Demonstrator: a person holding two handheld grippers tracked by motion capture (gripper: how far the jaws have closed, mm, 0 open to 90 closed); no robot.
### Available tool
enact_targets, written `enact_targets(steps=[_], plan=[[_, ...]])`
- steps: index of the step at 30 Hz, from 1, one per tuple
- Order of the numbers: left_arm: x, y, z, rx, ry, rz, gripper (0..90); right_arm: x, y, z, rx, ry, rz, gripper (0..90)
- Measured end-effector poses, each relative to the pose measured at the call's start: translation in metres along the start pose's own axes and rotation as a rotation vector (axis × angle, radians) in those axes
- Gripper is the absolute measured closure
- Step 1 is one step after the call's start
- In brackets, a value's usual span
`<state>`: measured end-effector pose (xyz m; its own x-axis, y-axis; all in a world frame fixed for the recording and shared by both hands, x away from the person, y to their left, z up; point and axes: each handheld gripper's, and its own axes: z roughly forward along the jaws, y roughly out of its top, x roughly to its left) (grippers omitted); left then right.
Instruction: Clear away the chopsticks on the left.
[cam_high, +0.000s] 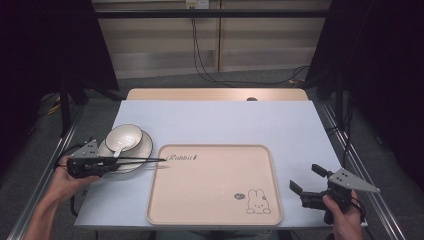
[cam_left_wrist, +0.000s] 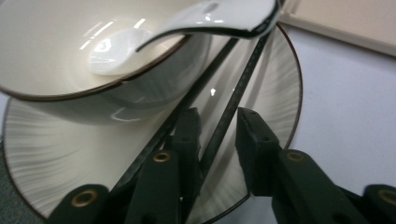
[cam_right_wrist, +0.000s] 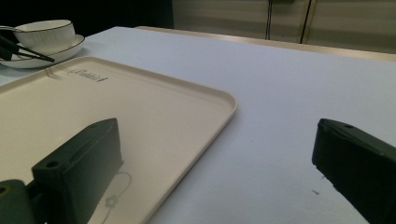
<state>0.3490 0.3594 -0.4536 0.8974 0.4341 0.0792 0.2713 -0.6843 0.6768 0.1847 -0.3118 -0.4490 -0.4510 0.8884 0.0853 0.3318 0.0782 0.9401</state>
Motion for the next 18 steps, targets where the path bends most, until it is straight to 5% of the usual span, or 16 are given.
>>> enact_targets(steps=[5,13,18], plan=[[-0.001,0.002,0.001,0.020,-0.051,0.010,85.3,0.000,0.000,0.000,0.001,0.002,0.001,1.1],[-0.003,0.006,-0.004,0.013,-0.080,-0.070,85.6,0.000,0.000,0.000,0.000,0.002,0.003,1.0],[-0.007,0.009,-0.014,-0.027,-0.057,-0.122,85.7,0.000,0.000,0.000,-0.001,0.003,0.003,1.1]])
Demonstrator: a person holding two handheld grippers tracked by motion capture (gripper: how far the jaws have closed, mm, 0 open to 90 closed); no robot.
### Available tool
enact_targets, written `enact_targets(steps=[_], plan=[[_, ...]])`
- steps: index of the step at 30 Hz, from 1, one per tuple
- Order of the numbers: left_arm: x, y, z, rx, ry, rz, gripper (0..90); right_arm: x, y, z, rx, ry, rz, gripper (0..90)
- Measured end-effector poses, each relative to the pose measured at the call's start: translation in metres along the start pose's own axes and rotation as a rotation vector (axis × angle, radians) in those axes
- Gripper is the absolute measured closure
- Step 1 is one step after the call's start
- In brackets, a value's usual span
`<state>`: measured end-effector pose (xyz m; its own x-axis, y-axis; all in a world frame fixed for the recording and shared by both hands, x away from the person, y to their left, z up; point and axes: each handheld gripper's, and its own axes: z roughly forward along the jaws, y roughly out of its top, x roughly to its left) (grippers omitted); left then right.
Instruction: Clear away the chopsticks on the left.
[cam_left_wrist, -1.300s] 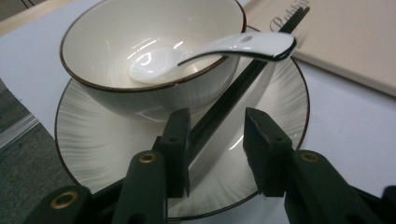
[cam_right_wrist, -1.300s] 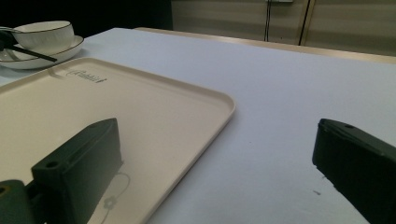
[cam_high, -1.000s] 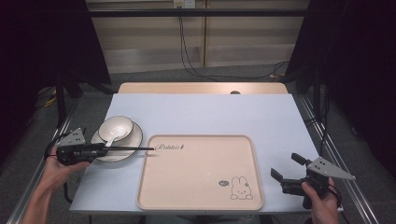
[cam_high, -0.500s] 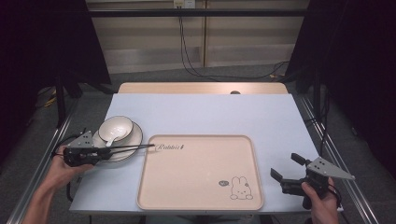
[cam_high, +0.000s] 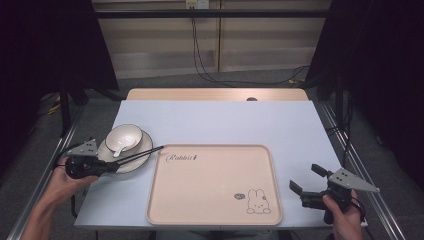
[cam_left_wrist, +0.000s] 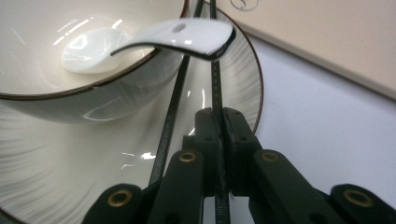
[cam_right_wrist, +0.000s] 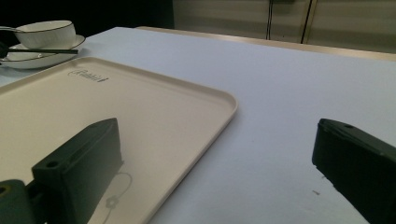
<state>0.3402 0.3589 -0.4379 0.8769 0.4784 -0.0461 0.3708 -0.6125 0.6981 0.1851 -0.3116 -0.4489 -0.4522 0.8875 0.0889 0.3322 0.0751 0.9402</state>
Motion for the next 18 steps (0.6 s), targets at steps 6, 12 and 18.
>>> enact_targets(steps=[6,12,18], plan=[[-0.010,0.001,-0.015,-0.050,0.014,-0.067,85.7,0.000,0.000,0.000,-0.003,0.004,-0.001,1.1],[-0.031,0.004,-0.024,-0.094,0.003,-0.124,85.7,0.000,0.000,0.000,-0.007,0.006,-0.004,1.1],[-0.053,0.000,-0.028,-0.153,0.005,-0.201,85.8,0.001,0.001,0.000,-0.003,0.018,-0.002,1.1]])
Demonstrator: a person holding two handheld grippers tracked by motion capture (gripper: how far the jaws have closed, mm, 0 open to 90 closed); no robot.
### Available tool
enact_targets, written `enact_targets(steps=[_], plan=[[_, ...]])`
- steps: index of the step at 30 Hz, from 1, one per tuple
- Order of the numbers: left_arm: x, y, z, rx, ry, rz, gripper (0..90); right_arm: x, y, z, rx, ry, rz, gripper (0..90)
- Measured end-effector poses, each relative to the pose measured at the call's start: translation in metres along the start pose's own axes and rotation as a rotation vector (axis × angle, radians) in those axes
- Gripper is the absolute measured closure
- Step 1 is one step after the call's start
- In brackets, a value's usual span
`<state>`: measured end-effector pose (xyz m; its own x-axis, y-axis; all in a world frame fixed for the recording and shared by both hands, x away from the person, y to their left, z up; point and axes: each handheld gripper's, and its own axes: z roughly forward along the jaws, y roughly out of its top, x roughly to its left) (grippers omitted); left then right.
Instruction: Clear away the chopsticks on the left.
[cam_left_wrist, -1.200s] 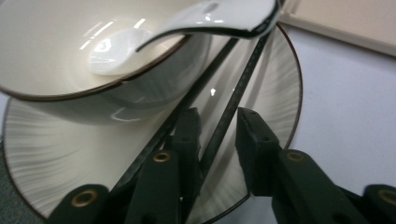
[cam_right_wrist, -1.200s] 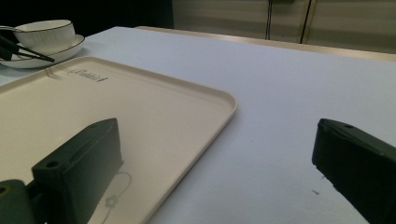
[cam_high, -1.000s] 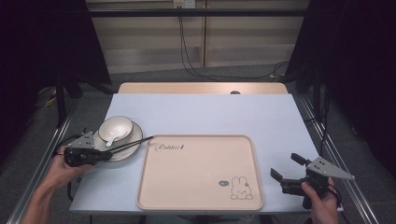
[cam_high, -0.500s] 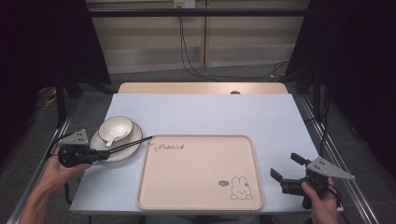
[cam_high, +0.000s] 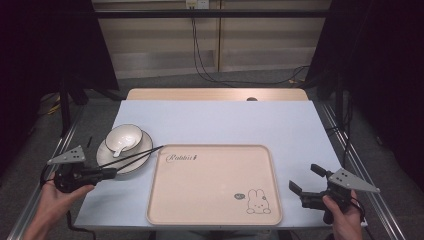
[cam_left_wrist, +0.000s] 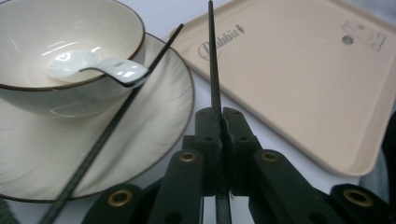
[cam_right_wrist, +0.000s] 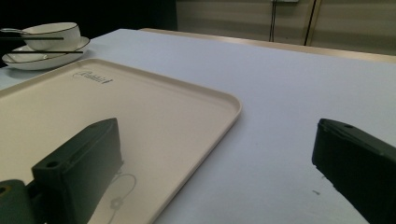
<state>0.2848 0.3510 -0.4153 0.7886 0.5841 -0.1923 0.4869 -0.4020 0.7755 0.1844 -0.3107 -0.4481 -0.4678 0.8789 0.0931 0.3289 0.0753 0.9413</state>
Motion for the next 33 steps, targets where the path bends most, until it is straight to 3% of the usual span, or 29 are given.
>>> enact_targets(steps=[3,4,5,10,16,19,24,31,33], plan=[[-0.008,-0.005,0.000,-0.014,0.002,-0.029,85.8,0.000,0.000,0.000,0.001,0.001,0.002,1.1],[-0.016,-0.008,0.001,-0.030,0.007,-0.052,85.8,0.000,0.000,0.000,0.000,0.002,0.002,1.1],[-0.016,-0.008,0.001,-0.030,0.007,-0.052,85.8,0.000,0.000,0.000,0.000,0.002,0.002,1.1],[-0.042,-0.009,0.004,-0.061,0.019,-0.101,85.9,0.001,0.000,0.001,-0.002,0.005,-0.004,1.1],[-0.076,-0.009,0.015,-0.075,0.073,-0.178,85.9,0.001,0.000,0.002,-0.002,0.009,-0.006,1.1],[-0.086,-0.007,0.020,-0.083,0.081,-0.198,85.9,0.001,0.001,0.002,-0.002,0.012,-0.004,1.1],[-0.106,0.000,0.042,-0.091,0.143,-0.270,85.9,0.002,0.001,0.003,-0.001,0.013,-0.006,1.1],[-0.119,0.010,0.069,-0.060,0.207,-0.292,85.9,0.002,0.001,0.003,-0.001,0.017,-0.007,1.2],[-0.122,0.014,0.082,-0.050,0.241,-0.315,85.9,0.002,0.001,0.003,-0.001,0.018,-0.009,1.2]])
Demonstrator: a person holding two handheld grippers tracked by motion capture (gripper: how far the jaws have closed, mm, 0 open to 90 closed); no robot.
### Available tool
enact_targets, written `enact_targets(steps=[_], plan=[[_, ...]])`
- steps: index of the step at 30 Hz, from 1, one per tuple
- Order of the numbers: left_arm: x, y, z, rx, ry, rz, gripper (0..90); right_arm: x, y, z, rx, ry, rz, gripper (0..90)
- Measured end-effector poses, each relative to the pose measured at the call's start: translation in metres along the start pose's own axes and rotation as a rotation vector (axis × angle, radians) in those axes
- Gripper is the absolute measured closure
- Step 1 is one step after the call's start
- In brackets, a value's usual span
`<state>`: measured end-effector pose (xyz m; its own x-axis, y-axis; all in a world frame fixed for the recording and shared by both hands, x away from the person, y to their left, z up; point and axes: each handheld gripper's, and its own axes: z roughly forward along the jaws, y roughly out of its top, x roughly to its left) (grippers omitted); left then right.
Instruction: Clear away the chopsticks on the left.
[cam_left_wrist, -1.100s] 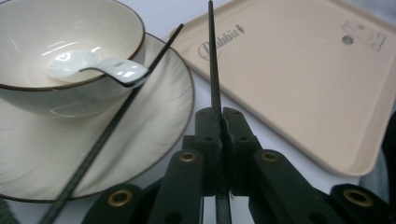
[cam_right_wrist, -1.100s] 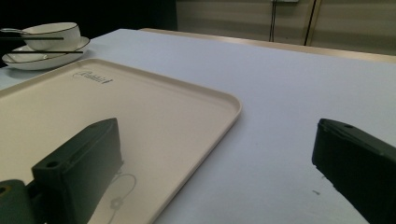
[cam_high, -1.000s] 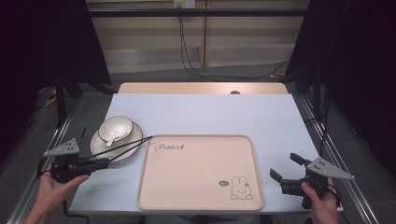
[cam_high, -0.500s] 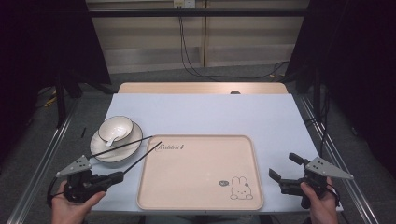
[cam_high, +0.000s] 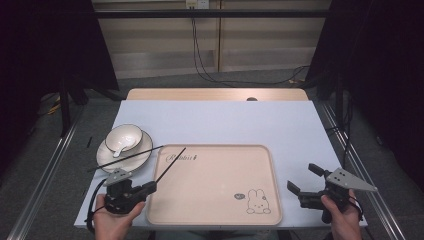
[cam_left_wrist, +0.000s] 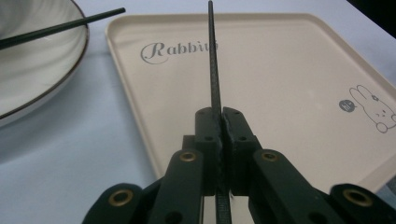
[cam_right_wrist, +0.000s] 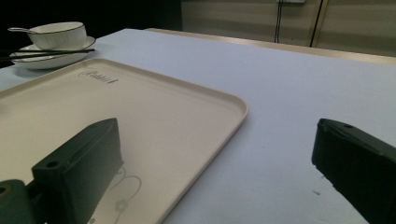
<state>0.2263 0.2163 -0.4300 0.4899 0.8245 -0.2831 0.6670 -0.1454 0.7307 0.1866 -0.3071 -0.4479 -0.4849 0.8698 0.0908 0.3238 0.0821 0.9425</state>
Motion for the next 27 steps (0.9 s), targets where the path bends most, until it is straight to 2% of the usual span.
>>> enact_targets(steps=[3,6,8,11,14,16,23,27], plan=[[-0.004,-0.001,0.011,0.016,0.032,-0.027,85.9,0.000,0.000,0.000,0.000,0.003,-0.004,1.2],[-0.002,-0.003,0.018,0.038,0.042,-0.043,85.8,0.000,0.000,0.000,0.000,0.005,-0.003,1.2],[0.001,-0.005,0.025,0.064,0.075,-0.051,85.8,0.000,0.000,0.000,-0.001,0.004,-0.006,1.2],[0.003,-0.005,0.030,0.080,0.083,-0.070,85.8,0.000,0.000,0.000,0.001,0.008,-0.005,1.3],[0.002,-0.004,0.037,0.101,0.107,-0.061,85.8,0.000,0.000,0.001,0.000,0.007,-0.006,1.3],[0.000,-0.004,0.046,0.139,0.128,-0.054,85.8,0.000,0.000,0.001,0.001,0.006,-0.005,1.3],[0.000,-0.005,0.050,0.151,0.140,-0.062,85.5,0.000,0.000,0.000,0.003,0.009,-0.003,1.3],[0.001,-0.005,0.050,0.147,0.131,-0.071,85.2,0.000,0.000,0.000,0.003,0.009,-0.006,1.3]])
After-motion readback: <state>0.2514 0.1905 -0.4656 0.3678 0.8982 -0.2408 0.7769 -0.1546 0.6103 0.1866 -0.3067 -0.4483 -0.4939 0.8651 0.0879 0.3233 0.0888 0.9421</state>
